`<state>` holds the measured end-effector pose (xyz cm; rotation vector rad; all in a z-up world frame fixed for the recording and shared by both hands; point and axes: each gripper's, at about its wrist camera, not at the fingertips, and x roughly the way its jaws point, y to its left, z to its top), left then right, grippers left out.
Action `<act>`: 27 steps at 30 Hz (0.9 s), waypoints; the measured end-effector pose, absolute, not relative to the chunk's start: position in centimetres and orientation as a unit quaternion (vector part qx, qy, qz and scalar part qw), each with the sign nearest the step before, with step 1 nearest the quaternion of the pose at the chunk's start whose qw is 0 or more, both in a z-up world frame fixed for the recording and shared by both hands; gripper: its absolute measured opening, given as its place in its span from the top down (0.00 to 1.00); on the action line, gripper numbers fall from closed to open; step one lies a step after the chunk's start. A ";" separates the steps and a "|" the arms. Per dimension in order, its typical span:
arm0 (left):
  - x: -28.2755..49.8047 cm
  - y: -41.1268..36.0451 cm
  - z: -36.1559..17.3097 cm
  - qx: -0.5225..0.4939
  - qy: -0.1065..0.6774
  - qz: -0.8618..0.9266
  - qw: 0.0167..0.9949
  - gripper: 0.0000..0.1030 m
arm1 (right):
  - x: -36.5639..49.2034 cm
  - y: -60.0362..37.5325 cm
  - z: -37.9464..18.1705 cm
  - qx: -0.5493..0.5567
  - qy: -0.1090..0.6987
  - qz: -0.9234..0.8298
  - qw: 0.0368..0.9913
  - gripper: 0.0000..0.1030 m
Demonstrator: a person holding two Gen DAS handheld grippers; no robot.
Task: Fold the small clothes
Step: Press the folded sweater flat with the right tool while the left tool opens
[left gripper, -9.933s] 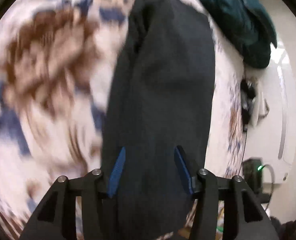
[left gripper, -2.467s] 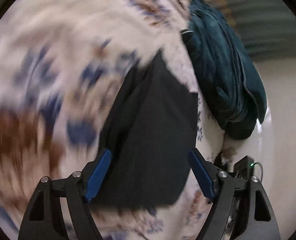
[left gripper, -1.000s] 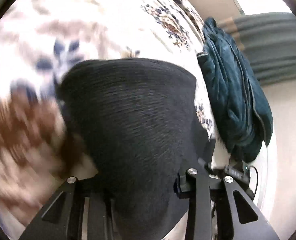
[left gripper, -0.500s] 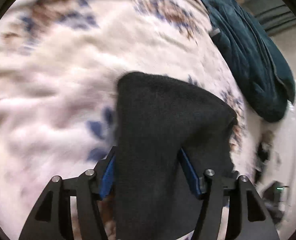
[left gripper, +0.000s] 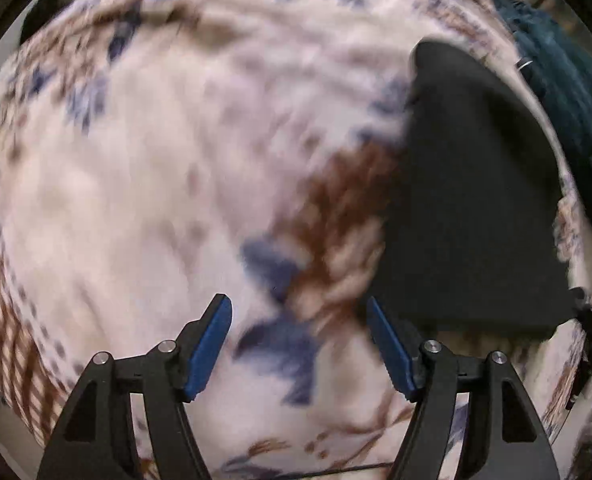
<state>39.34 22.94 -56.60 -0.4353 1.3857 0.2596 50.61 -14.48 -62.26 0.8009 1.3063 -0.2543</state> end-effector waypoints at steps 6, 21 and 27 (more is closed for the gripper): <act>38.6 24.3 -60.2 -0.247 0.628 0.093 0.732 0.10 | 49.8 -15.4 -66.0 0.370 0.663 -0.104 0.642 0.87; 41.8 22.6 -54.6 -0.195 0.607 0.128 0.760 0.00 | 66.2 -14.3 -64.6 0.216 0.638 0.064 0.736 0.43; 43.2 23.4 -51.7 -0.195 0.583 0.164 0.772 0.00 | 68.5 -13.9 -69.0 0.250 0.645 0.127 0.711 0.42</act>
